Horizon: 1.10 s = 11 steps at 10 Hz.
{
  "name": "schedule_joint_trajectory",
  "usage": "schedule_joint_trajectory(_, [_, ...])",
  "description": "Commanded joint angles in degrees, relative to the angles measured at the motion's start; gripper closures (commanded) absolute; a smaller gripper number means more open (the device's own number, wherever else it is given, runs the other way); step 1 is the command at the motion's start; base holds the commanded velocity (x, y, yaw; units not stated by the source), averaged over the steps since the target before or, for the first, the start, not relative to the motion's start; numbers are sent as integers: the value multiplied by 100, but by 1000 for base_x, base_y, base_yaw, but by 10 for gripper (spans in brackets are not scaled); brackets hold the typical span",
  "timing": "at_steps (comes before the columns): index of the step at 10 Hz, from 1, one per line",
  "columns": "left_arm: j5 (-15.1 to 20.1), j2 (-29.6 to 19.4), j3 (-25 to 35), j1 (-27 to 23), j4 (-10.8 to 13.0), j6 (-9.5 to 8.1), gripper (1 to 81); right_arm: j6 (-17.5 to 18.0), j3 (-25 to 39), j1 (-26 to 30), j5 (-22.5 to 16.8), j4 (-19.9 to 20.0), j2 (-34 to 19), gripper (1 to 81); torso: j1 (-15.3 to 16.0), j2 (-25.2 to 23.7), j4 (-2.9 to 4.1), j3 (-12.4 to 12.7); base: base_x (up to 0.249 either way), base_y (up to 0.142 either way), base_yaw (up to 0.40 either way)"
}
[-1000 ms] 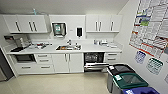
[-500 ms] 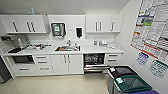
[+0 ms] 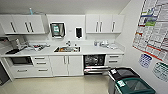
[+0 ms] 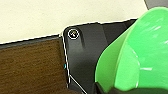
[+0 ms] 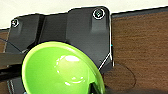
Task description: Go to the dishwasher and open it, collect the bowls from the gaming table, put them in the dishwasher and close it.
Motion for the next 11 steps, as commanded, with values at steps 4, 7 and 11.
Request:
schedule_joint_trajectory(4, [203,-100,-51,-236,10,2,811,-13,-55,179,-254,-26,-98,811,0,2,0,0,105,0,0])
schedule_joint_trajectory(7, [203,-91,-43,-236,1,2,811,-13,-55,179,-254,-26,-98,811,-2,0,0,0,105,0,0])
schedule_joint_trajectory(11, [203,-100,-43,-236,-8,2,811,-13,-55,179,-254,-26,-107,811,-7,0,0,0,106,0,0])
